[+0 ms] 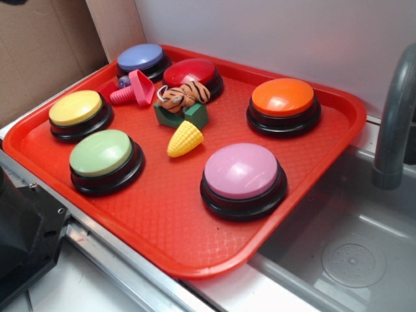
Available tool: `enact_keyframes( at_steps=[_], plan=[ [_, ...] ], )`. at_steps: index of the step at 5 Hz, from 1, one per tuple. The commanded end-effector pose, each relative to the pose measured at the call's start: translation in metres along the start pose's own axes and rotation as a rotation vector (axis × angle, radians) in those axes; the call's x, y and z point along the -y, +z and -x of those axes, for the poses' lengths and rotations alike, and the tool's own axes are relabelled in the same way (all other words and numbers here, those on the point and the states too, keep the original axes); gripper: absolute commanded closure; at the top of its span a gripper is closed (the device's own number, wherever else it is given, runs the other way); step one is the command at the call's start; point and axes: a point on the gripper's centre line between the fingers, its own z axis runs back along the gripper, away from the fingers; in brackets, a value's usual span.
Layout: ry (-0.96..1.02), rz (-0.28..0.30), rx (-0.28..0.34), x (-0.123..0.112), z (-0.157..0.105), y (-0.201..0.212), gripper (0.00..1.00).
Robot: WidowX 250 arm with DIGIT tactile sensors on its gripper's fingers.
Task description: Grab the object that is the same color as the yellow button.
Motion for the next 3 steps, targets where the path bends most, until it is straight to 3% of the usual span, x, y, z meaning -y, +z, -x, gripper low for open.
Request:
enact_keyframes(
  at_steps=[1,2,3],
  plan=[
    [0.0,0.0,0.0,0.0,0.0,0.0,0.0],
    [-0.04,-0.013,0.072,0.004,-0.011,-0.012,0.0],
    [-0.072,-0.004,0.083,0.003,-0.022,-0.029,0.0]
  ],
)
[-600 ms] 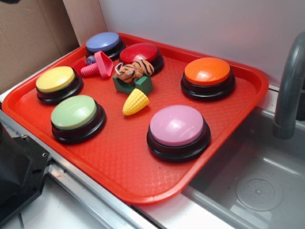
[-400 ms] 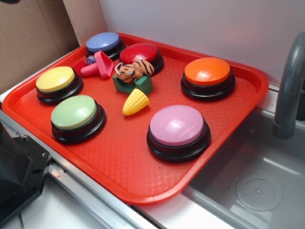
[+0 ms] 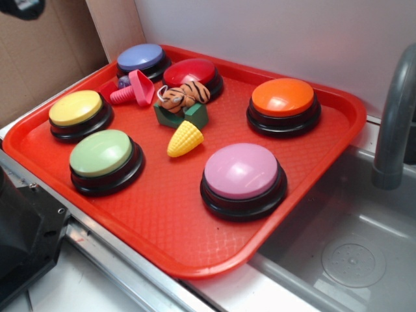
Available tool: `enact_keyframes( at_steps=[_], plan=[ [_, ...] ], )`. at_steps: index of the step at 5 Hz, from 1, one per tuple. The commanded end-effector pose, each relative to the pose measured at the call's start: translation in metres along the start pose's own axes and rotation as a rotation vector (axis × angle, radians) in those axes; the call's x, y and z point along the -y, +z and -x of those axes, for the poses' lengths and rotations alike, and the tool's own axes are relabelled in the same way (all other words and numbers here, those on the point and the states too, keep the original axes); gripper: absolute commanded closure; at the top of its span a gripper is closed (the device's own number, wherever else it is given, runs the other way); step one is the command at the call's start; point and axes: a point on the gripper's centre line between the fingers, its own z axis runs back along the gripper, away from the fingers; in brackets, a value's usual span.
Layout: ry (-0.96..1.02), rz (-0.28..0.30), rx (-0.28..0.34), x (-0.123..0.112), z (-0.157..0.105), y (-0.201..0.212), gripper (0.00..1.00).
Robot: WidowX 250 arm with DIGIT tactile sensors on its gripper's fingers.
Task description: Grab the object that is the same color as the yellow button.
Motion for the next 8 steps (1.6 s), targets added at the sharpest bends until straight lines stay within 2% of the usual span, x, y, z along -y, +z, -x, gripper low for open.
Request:
enact_keyframes(
  at_steps=[1,2,4,5,6,8],
  plan=[
    [-0.044,0.035,0.047,0.001,-0.02,-0.031,0.0],
    [-0.039,0.071,0.082,-0.003,-0.028,-0.055,0.0],
    [0.056,0.062,0.113,-0.002,-0.053,-0.111,0.0],
    [0.072,0.036,0.093,0.004,-0.066,-0.132,0.0],
    [0.082,0.055,0.053,0.008,-0.077,-0.162,0.0],
    [0.089,0.06,0.009,0.018,-0.082,-0.195,0.0]
  ],
)
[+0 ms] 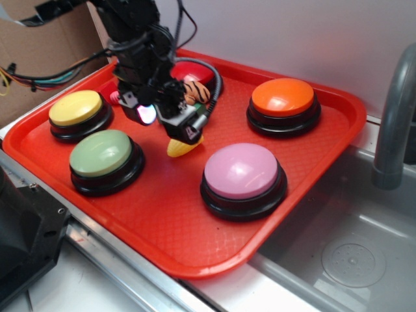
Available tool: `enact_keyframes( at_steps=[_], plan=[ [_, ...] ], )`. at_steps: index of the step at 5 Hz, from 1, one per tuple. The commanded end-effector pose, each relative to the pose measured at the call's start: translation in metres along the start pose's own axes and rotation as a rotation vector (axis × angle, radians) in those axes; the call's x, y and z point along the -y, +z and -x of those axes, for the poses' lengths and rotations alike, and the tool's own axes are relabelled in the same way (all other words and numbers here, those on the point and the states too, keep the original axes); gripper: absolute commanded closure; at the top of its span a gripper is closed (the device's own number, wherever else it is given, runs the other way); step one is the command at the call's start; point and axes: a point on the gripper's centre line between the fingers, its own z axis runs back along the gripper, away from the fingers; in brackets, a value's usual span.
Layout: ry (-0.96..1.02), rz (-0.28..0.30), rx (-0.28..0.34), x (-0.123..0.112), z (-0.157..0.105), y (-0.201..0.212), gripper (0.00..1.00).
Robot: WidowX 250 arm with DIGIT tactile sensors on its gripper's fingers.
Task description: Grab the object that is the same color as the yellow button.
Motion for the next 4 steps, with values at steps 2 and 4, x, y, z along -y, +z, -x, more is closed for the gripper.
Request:
enact_keyframes(
  at_steps=[2,4],
  plan=[
    [0.007,-0.044,0.016,0.0089,-0.0162,-0.019,0.06],
    [0.051,-0.069,0.04,0.0053,-0.0138,-0.0091,1.0]
  ],
)
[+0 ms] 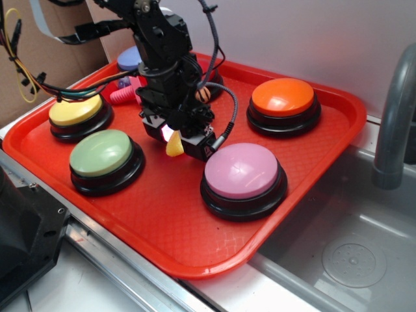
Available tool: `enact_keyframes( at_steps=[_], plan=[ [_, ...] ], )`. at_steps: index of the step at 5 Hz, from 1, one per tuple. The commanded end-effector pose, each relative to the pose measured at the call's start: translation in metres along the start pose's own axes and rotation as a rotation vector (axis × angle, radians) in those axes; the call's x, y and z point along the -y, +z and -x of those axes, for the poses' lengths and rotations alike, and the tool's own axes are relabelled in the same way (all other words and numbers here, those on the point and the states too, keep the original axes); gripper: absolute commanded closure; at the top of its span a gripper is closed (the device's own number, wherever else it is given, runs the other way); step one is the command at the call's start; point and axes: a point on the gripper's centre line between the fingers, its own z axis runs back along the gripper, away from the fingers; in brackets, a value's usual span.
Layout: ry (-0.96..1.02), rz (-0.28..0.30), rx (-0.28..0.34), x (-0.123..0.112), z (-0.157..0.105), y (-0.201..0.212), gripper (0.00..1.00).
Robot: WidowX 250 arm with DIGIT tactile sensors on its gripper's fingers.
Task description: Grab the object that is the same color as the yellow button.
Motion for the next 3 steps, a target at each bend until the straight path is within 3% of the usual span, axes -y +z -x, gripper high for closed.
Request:
enact_keyframes(
  at_steps=[1,2,3],
  plan=[
    [-0.043,0.02,-0.035,-0.011,-0.005,0.041,1.0],
    [-0.026,0.056,-0.028,-0.028,0.002,0.081,1.0],
    [-0.032,0.047,-0.007,-0.038,0.006,0.126,1.0]
  ],
)
